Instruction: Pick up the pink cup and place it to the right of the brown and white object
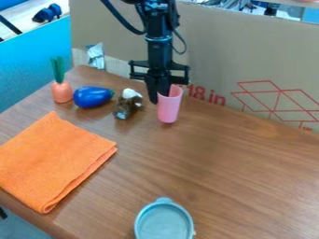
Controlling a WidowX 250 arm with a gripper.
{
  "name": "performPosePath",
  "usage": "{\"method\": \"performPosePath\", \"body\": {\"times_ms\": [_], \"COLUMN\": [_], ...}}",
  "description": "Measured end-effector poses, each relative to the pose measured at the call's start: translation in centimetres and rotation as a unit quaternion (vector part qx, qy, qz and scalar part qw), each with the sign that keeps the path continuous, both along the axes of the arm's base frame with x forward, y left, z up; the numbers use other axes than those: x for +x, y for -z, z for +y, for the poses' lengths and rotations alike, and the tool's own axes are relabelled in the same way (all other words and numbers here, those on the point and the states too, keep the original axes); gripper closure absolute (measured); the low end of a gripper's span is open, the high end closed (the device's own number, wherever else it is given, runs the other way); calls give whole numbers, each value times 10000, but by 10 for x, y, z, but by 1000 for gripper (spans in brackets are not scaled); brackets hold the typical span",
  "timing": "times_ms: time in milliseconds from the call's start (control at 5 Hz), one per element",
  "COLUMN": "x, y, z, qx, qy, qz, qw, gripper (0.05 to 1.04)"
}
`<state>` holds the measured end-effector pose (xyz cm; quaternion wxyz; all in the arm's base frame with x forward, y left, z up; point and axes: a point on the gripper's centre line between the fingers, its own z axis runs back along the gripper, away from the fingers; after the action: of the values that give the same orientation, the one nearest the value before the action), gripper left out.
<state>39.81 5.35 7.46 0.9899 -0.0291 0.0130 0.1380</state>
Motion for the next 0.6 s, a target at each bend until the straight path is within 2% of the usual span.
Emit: {"method": "performPosePath", "body": {"times_ms": [200,400,600], "x": [-4,-5,-3], "y": [9,10,10], "z": [5,8,7], "qx": [-5,88,69], "qy": [43,106,95], "qz": [181,234,177], "qw": [9998,9996,9998], "gripper": [982,982,982]}}
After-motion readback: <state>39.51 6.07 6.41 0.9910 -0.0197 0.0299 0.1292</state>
